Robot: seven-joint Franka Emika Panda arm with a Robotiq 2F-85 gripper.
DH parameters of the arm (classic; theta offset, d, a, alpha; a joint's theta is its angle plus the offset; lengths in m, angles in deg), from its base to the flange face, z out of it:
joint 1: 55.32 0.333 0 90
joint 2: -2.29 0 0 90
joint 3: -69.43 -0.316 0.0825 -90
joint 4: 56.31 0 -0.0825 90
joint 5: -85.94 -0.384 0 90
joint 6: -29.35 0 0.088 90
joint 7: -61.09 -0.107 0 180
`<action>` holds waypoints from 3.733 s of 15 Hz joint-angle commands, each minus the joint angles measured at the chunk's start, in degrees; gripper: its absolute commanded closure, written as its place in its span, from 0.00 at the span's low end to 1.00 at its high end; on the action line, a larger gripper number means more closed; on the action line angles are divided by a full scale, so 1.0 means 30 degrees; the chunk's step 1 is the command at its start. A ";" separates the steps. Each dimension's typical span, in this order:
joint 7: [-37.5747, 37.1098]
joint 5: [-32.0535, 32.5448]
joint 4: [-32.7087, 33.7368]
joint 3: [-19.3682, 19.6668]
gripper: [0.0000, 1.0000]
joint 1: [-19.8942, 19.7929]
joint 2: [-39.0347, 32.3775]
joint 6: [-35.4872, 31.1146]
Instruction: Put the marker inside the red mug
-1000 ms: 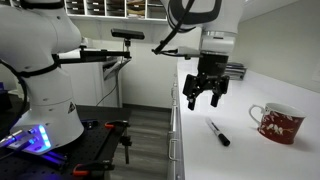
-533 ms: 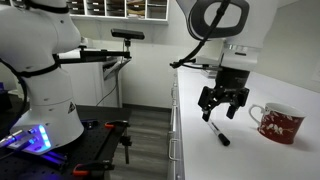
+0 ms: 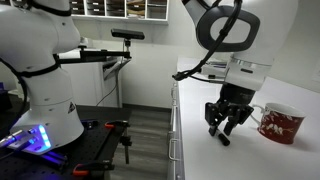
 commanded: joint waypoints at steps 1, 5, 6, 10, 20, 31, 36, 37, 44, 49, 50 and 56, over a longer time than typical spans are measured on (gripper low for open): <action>-0.0117 -0.0238 0.0241 0.0576 0.77 0.0506 -0.0018 0.0515; -0.0229 -0.0484 0.0087 0.0618 0.99 0.0634 0.0003 0.0260; -0.0584 -0.0297 -0.0130 0.0681 0.95 0.0812 0.0240 -0.0033; -0.4794 0.4434 -0.1103 0.1781 0.95 0.2732 0.1660 -0.1371; -1.9610 2.0570 -0.0144 -0.0511 0.95 0.4152 0.4298 0.3556; -2.1943 2.9563 0.4667 -0.3426 0.95 0.5150 0.0162 1.3805; -2.0866 3.1278 0.7462 -0.3408 0.95 0.5044 -0.2778 1.3605; -2.0710 3.1526 0.7986 -0.3381 0.95 0.5043 -0.3310 1.3535; -1.8873 3.1939 1.0299 -0.3364 0.95 0.4895 -0.5396 1.2313; -1.7354 3.1543 1.0897 -0.3373 0.95 0.4832 -0.5695 1.1780; -1.7131 3.1371 1.0961 -0.3397 0.95 0.4810 -0.5716 1.1763; -1.7555 3.0427 1.1158 -0.3566 0.95 0.5219 -0.6870 1.1997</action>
